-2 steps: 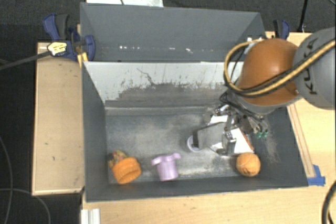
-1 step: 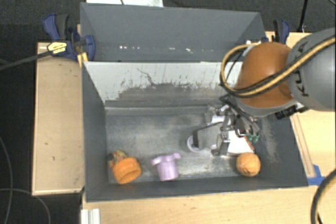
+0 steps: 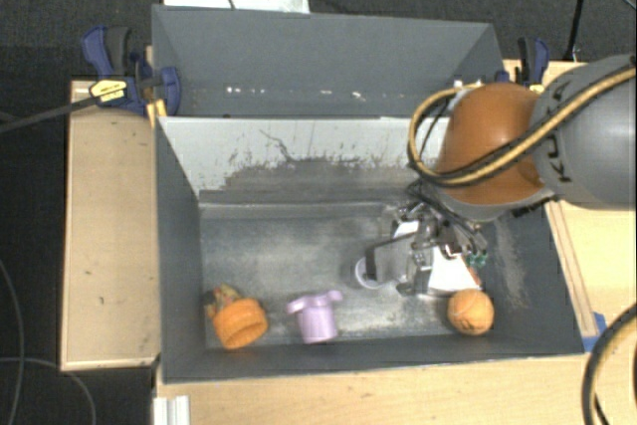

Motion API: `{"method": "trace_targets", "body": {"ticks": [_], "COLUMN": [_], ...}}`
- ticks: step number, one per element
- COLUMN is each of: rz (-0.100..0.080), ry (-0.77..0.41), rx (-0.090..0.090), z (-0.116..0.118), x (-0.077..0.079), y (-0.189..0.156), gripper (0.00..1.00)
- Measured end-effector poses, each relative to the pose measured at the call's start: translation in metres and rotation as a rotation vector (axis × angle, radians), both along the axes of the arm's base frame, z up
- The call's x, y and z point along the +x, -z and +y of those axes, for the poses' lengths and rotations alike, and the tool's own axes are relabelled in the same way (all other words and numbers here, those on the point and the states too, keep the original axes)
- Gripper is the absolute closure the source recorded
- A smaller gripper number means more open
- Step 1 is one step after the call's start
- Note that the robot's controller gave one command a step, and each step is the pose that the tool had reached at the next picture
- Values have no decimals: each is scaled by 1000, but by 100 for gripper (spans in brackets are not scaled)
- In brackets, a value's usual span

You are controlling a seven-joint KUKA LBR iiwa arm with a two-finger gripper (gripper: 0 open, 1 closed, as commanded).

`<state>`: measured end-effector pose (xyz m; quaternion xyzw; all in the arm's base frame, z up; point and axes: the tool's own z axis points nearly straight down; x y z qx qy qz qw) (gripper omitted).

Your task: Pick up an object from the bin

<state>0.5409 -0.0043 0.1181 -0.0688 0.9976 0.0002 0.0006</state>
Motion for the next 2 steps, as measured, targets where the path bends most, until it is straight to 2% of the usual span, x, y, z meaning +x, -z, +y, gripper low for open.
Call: {"method": "trace_targets", "body": {"ticks": [1, 2], "rz": [-1, -1], "ry": [-53, -186], "rx": [0, 1], "z": [1, -23], "x": [2, 0], "y": [5, 41], "gripper": [0, 100]}}
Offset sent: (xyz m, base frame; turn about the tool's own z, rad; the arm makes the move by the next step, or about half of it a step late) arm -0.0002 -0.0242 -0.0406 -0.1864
